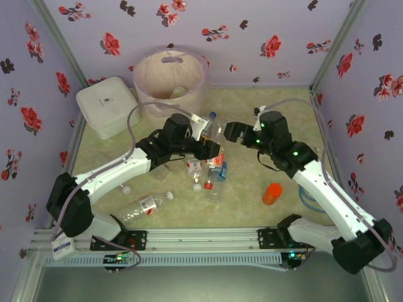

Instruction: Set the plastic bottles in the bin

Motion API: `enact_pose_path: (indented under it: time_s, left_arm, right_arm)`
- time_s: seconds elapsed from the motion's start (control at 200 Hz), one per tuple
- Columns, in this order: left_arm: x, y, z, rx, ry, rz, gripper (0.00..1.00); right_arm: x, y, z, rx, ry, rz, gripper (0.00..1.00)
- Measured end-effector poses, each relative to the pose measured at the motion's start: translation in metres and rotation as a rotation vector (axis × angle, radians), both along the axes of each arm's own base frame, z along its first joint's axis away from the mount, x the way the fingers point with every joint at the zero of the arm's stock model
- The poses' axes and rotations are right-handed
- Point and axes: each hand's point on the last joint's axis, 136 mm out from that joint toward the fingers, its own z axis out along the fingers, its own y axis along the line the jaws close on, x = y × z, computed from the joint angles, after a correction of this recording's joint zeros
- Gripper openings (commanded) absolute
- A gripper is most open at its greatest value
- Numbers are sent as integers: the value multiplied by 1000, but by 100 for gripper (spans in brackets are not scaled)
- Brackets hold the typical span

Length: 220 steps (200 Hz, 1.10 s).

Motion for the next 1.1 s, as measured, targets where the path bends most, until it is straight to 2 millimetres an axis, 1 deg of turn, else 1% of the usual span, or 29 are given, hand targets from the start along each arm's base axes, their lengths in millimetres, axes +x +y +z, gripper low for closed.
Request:
enact_pose_path:
  time_s: [0.04, 0.095, 0.135, 0.17, 0.25, 0.32, 0.375, 0.435, 0.485, 0.53, 0.57, 0.605, 0.63, 0.695, 0.745, 0.82, 0.915, 0.98, 1.04, 1.1]
  left_arm:
    - [3, 3, 1, 11, -6, 6, 43]
    - [9, 8, 8, 20, -24, 14, 42]
    - [14, 10, 17, 24, -45, 18, 40]
    - [19, 12, 30, 22, -69, 22, 40]
    - [34, 19, 73, -1, -160, 43, 39]
    - [45, 25, 122, -31, -277, 66, 38]
    - [51, 32, 160, -51, -377, 89, 34]
    - [55, 41, 196, -71, -466, 118, 29]
    - [59, 51, 219, -79, -524, 141, 25]
    - [67, 63, 235, -81, -563, 175, 18]
    - [79, 77, 246, -77, -596, 217, 11]
    - [95, 90, 254, -72, -623, 265, 4]
    - [106, 99, 257, -66, -639, 296, 0]
    - [137, 119, 257, -43, -663, 372, 0]
    - [166, 132, 247, -12, -656, 425, 0]
    - [206, 145, 228, 33, -630, 479, 0]
    - [251, 154, 200, 96, -584, 521, 0]
    - [276, 156, 182, 144, -554, 527, 0]
    - [292, 154, 164, 189, -524, 517, 0]
    - [301, 151, 146, 234, -493, 498, 0]
  right_arm:
    - [-3, -12, 3, -15, -10, -29, 99]
    - [-8, -31, 7, -36, -19, -75, 99]
    - [-11, -42, 9, -47, -24, -104, 99]
    - [-13, -51, 10, -54, -25, -128, 99]
    - [-18, -63, 10, -65, -23, -161, 99]
    - [-23, -67, 6, -76, -13, -170, 99]
    - [-27, -70, 2, -85, -1, -174, 99]
    - [-31, -72, -2, -96, 14, -176, 99]
    - [-35, -74, -3, -100, 20, -177, 99]
    - [-39, -76, -3, -101, 22, -177, 99]
    - [-42, -78, -3, -103, 24, -176, 99]
    - [-45, -79, -3, -104, 25, -176, 99]
    - [-47, -80, -2, -104, 25, -176, 99]
    - [-52, -82, -2, -103, 23, -175, 99]
    - [-55, -83, -3, -103, 23, -176, 99]
    - [-59, -85, -6, -105, 28, -175, 99]
    - [-64, -88, -10, -113, 41, -175, 99]
    - [-68, -90, -12, -119, 49, -174, 99]
    - [-73, -92, -13, -126, 53, -173, 99]
    - [-77, -95, -14, -134, 56, -177, 99]
